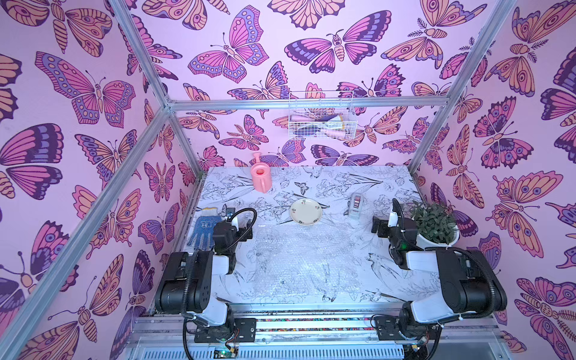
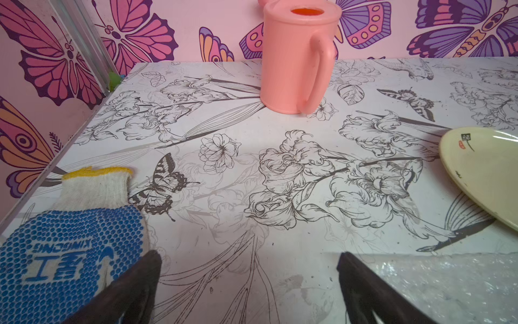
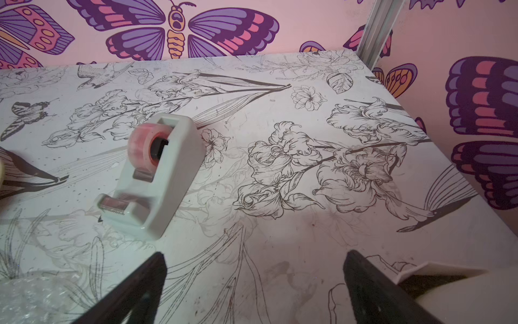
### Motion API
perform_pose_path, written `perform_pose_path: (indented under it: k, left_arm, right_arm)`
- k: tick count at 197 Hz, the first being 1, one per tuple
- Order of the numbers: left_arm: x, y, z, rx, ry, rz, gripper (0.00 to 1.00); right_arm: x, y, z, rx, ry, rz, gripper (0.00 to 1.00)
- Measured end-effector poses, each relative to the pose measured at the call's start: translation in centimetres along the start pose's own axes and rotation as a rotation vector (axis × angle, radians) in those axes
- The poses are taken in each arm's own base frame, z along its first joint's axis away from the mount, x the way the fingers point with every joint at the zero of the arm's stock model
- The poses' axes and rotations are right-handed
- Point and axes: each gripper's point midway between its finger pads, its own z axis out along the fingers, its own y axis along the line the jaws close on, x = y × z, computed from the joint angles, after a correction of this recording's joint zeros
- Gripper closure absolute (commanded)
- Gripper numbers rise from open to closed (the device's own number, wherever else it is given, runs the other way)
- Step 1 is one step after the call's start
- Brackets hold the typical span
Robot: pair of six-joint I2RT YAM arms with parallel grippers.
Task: Wrap dinner plates in bubble wrap
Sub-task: Pick up the plate from the center of the board.
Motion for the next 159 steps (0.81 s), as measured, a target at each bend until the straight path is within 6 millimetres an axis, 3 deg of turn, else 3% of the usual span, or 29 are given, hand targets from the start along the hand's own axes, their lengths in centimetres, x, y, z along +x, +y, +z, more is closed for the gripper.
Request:
perform_pose_path:
  k: [159]
  left_arm:
    - [-0.09,-0.20,0.01,0.003,-0.003,0.011,0.01]
  right_arm:
    - [0.00,0.00,0.00,0.000,0.000,0.000,0.01]
